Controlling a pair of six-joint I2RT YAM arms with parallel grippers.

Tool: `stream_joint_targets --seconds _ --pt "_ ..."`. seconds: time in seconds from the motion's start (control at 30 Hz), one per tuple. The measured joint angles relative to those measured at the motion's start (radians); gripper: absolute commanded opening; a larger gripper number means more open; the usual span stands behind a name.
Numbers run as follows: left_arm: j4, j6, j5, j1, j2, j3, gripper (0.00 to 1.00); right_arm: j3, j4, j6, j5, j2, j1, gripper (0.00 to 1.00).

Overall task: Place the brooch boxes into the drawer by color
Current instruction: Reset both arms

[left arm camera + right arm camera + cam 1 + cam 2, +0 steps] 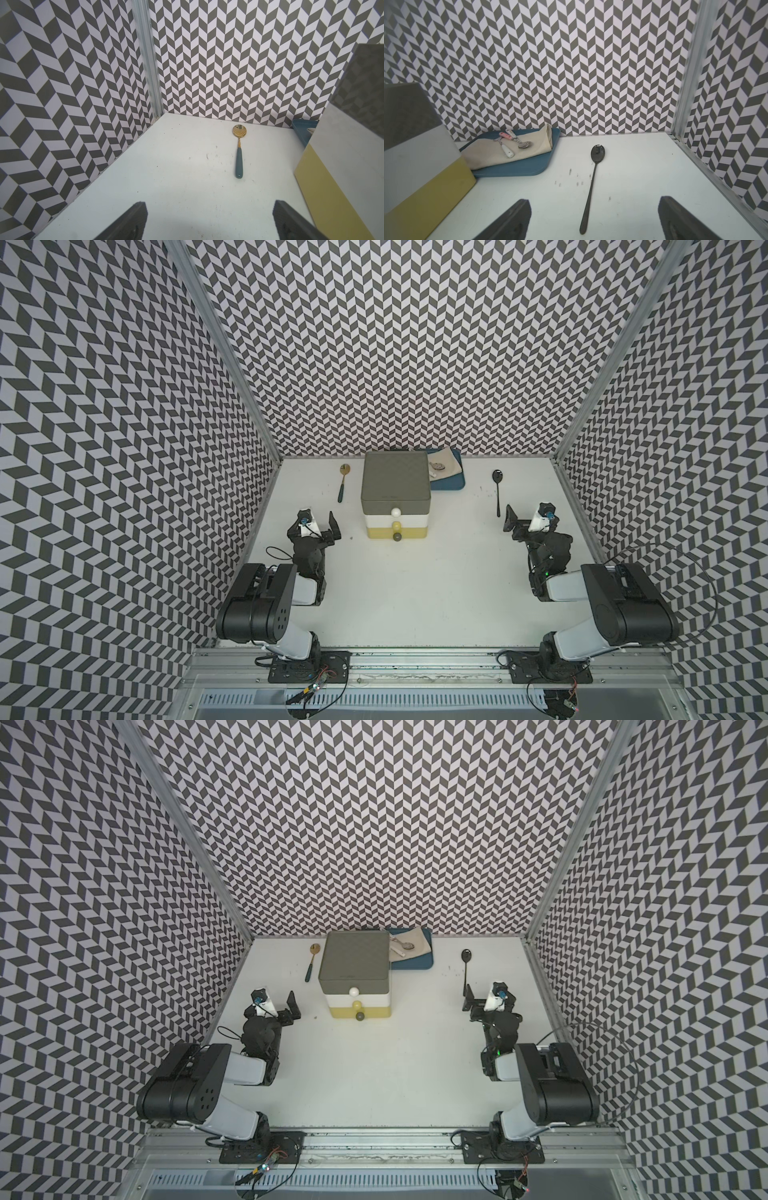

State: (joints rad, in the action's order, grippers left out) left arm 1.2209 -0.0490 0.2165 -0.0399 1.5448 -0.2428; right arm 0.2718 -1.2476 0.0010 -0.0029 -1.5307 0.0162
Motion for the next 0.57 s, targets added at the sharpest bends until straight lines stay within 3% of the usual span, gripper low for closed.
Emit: stream_joint_targets --seconds 0.57 --pt "0.001 0.003 0.003 0.0 0.0 0.0 1.0 -0.005 0.013 -0.02 -0.021 -0.009 0.001 0.99"
